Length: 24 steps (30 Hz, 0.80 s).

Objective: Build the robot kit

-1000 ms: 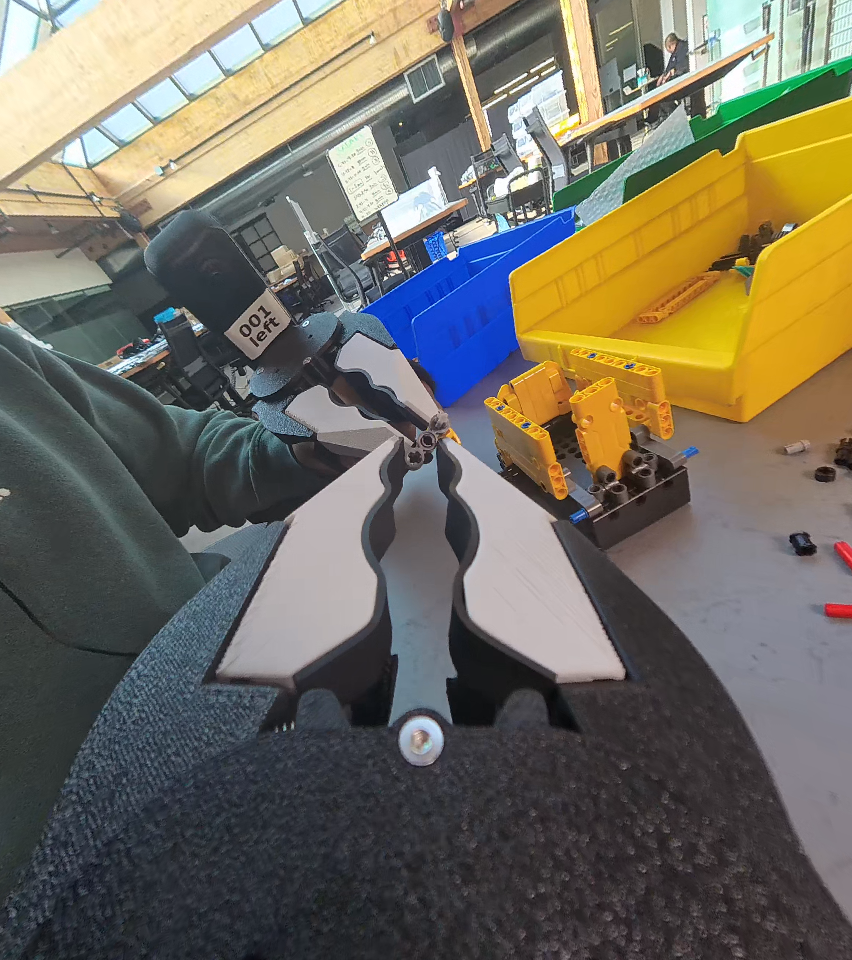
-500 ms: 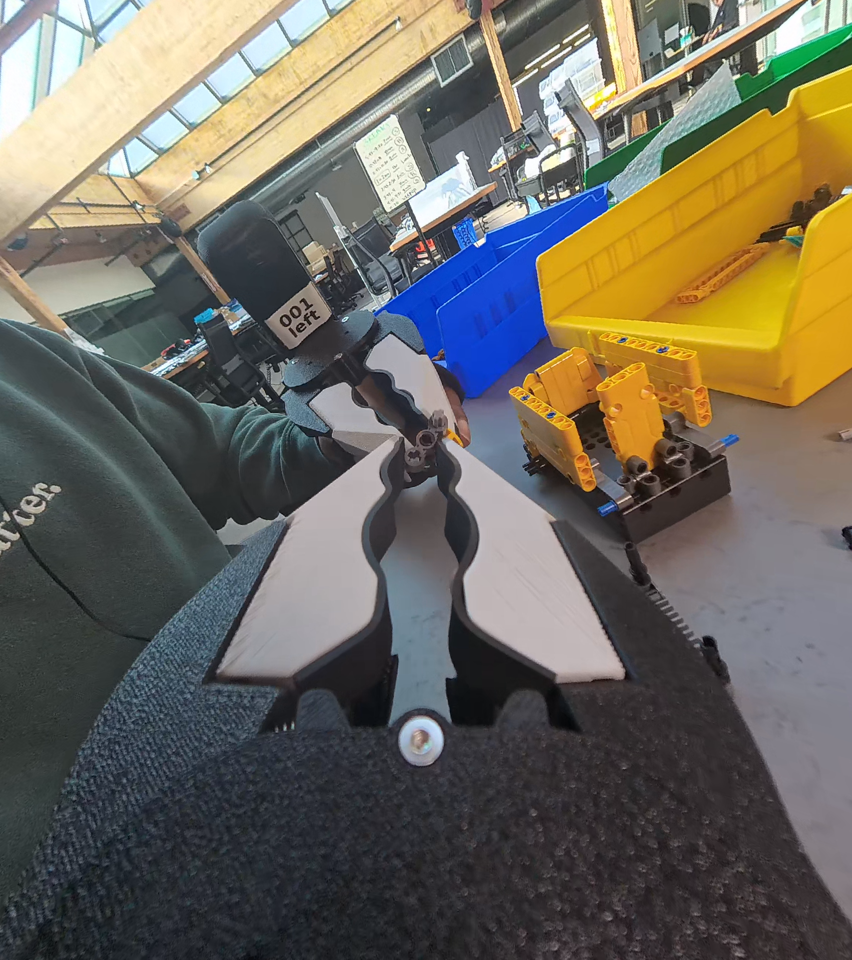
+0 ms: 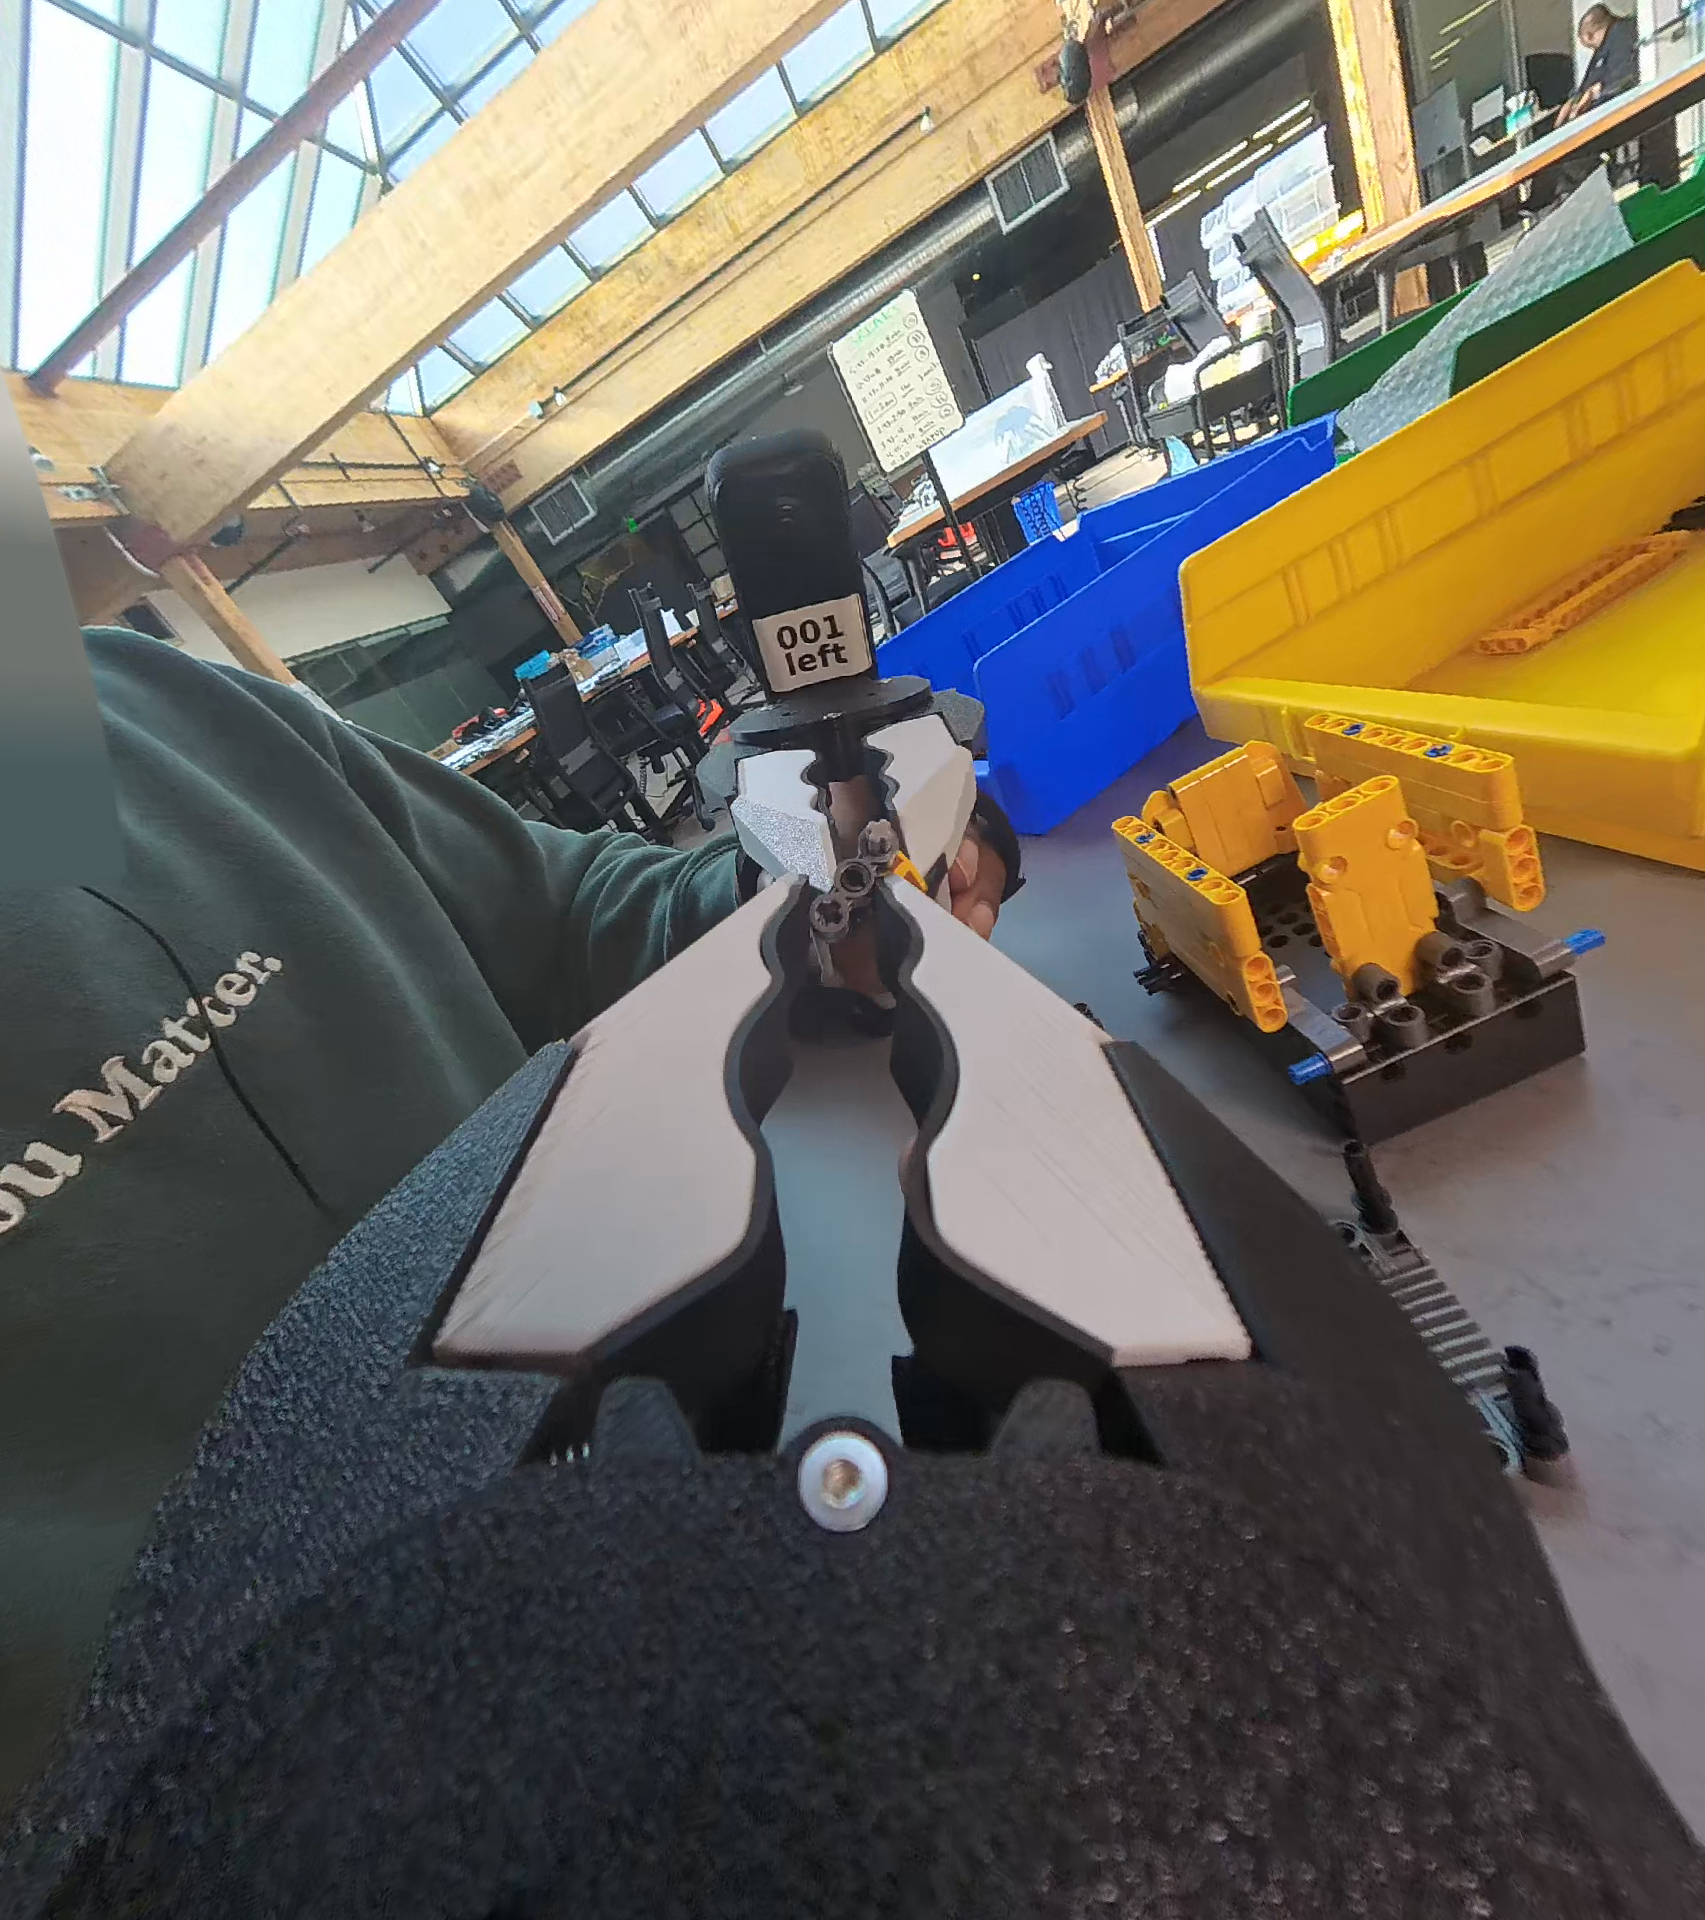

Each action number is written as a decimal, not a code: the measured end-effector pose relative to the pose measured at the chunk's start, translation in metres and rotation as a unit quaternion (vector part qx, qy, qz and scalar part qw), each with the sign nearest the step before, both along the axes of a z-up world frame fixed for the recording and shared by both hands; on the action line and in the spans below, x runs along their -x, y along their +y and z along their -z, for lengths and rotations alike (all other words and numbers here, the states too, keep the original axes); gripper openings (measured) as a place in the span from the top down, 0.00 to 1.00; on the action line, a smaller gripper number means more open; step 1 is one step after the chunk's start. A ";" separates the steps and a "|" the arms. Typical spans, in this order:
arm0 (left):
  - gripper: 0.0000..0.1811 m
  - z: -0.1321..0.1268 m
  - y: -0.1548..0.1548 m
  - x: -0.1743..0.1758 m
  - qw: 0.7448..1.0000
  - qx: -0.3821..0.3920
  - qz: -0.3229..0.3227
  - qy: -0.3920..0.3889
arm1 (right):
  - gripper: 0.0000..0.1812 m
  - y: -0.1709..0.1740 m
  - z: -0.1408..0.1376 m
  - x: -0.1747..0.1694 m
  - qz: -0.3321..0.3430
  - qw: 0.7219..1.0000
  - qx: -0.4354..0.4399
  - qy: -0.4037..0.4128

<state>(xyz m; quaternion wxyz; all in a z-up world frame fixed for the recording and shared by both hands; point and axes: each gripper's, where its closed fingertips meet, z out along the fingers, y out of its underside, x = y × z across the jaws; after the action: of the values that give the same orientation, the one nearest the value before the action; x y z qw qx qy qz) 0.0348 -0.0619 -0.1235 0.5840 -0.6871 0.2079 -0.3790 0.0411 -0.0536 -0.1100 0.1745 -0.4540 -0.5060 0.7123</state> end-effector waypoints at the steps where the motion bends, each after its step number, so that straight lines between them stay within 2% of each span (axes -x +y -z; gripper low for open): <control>1: 0.94 -0.001 -0.001 0.000 1.000 0.000 0.002 -0.002 | 0.94 0.000 0.000 0.000 -0.002 1.000 0.002 0.001; 18: 0.96 0.006 0.004 0.008 0.996 -0.018 -0.040 0.077 | 0.93 0.006 0.007 0.002 0.019 0.999 -0.022 -0.016; 20: 0.96 0.007 0.005 0.013 0.995 -0.018 -0.049 0.085 | 0.92 0.016 0.013 0.003 0.042 0.998 -0.045 -0.034; 24: 0.96 0.008 0.007 0.017 0.994 -0.016 -0.055 0.095 | 0.91 0.046 0.034 0.000 0.103 0.979 -0.156 -0.087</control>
<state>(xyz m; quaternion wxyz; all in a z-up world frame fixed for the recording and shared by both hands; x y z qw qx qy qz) 0.0174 -0.0553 -0.1318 0.5923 -0.7210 0.2303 -0.2762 0.0410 -0.0075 -0.1436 0.2708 -0.5309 -0.5745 0.5610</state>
